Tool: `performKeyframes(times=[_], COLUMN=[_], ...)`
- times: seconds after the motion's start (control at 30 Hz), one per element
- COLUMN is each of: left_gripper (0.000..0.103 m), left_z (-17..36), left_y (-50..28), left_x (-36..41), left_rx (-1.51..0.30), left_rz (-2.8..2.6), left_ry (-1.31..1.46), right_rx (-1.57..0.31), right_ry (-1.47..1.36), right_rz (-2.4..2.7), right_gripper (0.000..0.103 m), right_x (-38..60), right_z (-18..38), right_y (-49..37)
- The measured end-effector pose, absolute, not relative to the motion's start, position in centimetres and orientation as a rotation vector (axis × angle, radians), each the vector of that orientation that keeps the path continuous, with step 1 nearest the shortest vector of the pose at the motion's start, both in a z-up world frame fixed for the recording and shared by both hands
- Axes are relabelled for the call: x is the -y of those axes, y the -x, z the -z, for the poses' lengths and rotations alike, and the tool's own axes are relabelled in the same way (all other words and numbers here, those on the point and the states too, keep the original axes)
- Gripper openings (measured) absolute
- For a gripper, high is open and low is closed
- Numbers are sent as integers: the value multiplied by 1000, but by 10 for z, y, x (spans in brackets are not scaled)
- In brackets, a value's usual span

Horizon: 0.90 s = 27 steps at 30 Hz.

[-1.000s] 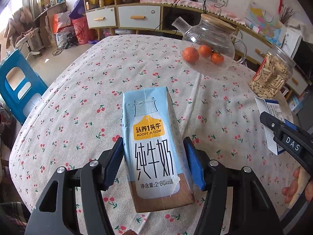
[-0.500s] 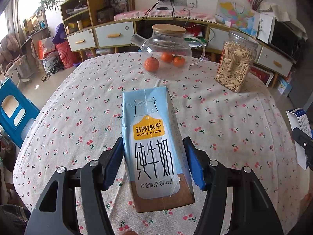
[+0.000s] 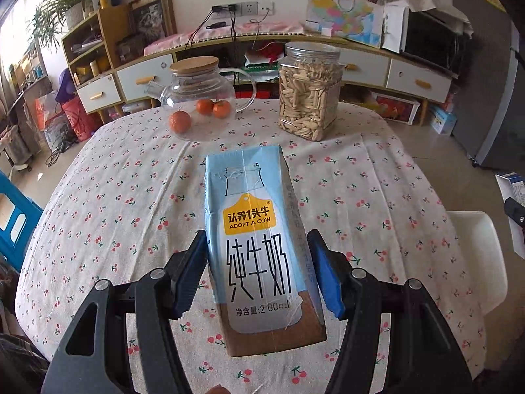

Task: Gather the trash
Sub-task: 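Drop the box from the right gripper and the carton from the left gripper into the bin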

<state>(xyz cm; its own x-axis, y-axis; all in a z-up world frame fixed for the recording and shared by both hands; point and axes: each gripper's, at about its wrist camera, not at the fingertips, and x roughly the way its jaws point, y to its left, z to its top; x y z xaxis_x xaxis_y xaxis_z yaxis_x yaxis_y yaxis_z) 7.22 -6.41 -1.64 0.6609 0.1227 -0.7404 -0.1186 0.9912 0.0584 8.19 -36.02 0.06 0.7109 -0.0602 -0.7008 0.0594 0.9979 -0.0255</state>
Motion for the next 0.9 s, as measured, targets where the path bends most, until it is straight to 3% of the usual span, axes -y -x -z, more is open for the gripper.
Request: performKeyframes(times=[0.27,0.47,0.57,0.9], left_gripper=[61,61,61,61], left_z=[10,8,4,5], left_y=[-80,-92,-96,-105], left_x=[116,165,195,298], left_rx=[-826,-827,-819,-808], left_rz=[-52,24,75,251], left_ry=[-51,-78,-101,-171], right_rx=[-881,-811,-765,-722], right_ry=[-82,-144,-158,-226], right_rz=[265,379,459,687], right_gripper=[57,88,93,96], right_x=[433,471,490,550], right_z=[32,22,14,10], right_y=[-83,-65,-56,-25])
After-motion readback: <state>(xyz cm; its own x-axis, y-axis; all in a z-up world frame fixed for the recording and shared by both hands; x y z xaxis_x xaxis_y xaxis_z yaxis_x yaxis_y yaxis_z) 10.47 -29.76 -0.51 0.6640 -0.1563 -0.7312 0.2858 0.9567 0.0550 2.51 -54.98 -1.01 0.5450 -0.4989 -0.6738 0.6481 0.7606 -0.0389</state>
